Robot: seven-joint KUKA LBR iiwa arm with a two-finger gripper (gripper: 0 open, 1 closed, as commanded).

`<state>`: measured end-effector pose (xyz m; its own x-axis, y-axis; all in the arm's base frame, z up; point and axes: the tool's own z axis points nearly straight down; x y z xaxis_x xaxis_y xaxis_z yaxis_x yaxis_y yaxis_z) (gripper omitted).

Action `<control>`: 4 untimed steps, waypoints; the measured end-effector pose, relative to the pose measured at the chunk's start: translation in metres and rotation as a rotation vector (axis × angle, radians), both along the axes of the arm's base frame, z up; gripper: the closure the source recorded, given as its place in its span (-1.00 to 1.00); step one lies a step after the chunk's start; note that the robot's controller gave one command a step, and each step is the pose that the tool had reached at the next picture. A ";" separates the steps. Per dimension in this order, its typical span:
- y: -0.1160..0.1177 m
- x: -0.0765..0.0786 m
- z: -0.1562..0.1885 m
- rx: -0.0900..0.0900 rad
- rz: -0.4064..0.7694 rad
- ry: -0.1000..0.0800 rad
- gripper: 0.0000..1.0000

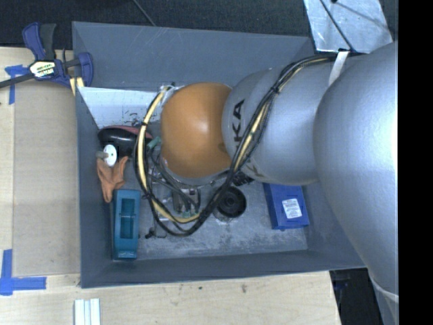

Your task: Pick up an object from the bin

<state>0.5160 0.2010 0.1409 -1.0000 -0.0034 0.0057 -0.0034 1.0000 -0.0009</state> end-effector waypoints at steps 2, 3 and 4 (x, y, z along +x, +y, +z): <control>0.022 0.016 -0.033 0.003 0.288 -0.013 -1.00; 0.034 0.019 -0.010 0.002 0.573 -0.010 -1.00; 0.041 -0.017 -0.005 0.004 0.693 -0.009 -1.00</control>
Offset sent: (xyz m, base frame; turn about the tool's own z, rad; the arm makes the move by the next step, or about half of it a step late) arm 0.0240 0.0403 -0.0709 -0.5269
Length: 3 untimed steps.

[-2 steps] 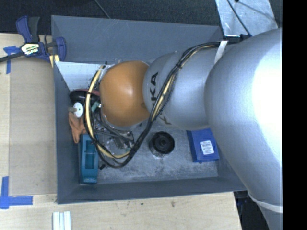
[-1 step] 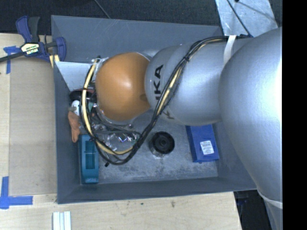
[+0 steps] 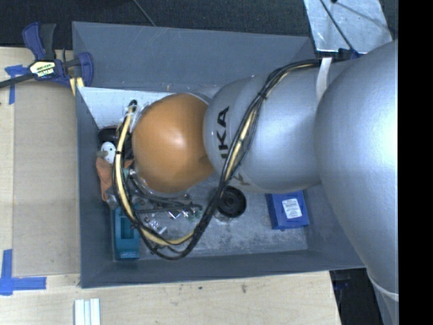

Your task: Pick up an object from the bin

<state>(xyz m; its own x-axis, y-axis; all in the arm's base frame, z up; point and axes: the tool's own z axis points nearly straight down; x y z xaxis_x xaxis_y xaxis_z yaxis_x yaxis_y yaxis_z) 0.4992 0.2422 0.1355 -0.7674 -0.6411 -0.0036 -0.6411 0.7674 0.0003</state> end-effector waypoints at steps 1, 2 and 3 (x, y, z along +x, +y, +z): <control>-0.003 0.035 -0.061 -0.002 0.372 -0.005 -1.00; 0.002 0.016 -0.061 0.002 0.405 -0.023 1.00; 0.002 0.016 -0.061 0.002 0.405 -0.023 1.00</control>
Offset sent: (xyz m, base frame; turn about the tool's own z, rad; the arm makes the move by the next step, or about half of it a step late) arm 0.0080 0.0020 -0.0655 -0.4102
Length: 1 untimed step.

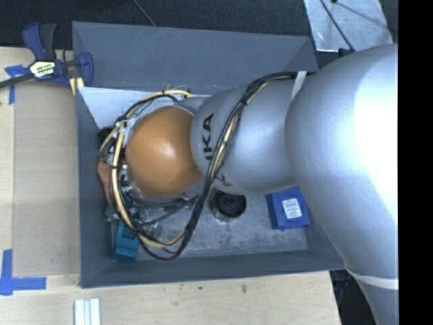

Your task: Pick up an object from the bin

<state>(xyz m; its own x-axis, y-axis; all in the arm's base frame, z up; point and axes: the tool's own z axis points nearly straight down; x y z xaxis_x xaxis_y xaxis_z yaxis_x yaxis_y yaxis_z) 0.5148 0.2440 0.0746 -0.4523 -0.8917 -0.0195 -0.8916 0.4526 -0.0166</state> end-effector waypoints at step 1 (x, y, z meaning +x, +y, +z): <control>0.000 -0.001 0.004 -0.002 -0.001 0.006 1.00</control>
Offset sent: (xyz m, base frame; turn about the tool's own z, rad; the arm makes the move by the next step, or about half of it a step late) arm -0.0001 0.0000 0.1192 0.0002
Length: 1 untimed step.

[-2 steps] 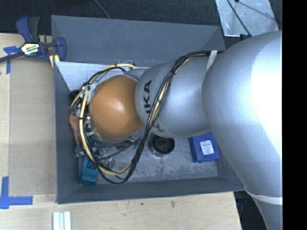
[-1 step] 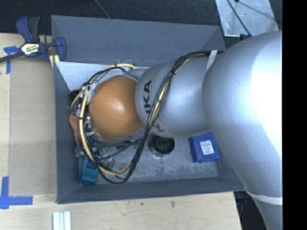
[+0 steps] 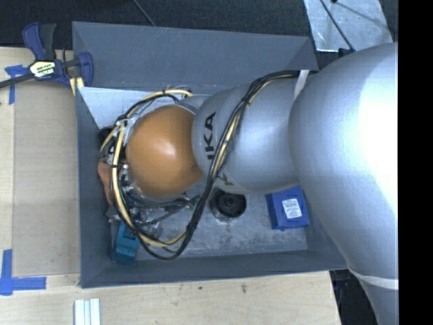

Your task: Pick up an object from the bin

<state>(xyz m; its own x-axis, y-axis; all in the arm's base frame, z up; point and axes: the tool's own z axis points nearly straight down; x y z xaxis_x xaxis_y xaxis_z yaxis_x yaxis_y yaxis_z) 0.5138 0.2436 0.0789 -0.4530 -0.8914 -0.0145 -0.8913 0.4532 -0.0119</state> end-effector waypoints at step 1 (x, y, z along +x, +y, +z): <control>-0.001 -0.004 0.015 -0.009 0.000 0.021 1.00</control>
Offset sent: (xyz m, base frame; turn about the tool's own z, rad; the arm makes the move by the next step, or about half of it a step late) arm -0.0001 -0.0001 0.0151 0.0001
